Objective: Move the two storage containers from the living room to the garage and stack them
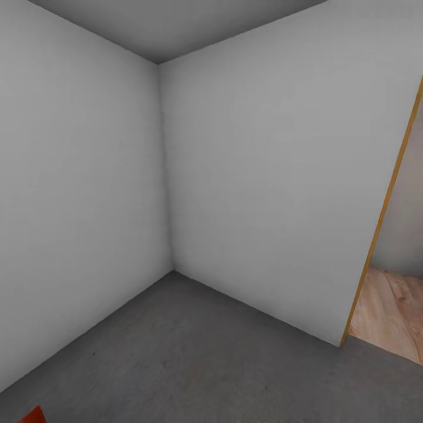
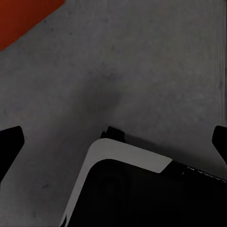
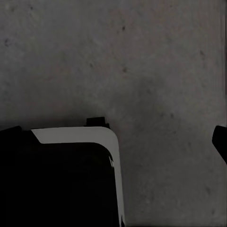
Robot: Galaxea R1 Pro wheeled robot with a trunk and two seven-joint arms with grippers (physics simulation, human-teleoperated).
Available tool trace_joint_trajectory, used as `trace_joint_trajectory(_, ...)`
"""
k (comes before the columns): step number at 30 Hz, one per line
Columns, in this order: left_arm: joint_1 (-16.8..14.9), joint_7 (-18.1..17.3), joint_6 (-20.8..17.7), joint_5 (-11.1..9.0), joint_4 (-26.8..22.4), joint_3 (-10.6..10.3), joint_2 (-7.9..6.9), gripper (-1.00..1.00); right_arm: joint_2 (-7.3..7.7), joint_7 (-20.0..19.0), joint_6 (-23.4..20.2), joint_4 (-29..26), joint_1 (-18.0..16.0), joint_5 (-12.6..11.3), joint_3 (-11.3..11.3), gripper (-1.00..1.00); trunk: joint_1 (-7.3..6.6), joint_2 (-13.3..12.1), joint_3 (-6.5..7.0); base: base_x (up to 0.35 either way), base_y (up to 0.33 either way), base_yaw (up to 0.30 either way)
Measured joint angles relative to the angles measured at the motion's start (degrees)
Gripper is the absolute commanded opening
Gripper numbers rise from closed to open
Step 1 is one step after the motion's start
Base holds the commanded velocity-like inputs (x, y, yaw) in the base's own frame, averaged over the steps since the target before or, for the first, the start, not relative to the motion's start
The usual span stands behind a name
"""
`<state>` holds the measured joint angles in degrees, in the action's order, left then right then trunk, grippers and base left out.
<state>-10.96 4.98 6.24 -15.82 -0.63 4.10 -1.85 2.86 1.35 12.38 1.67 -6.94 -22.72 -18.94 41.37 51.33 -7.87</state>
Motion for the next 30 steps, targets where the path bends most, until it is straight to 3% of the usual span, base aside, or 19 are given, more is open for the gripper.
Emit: trace_joint_trajectory(30,0.00,0.00,0.00,0.00,0.00,-0.08,0.00,1.00,-0.01,0.01,0.00,0.00,0.00,0.06,0.00,1.00,0.00,0.00,0.00,0.000,0.000,-0.300)
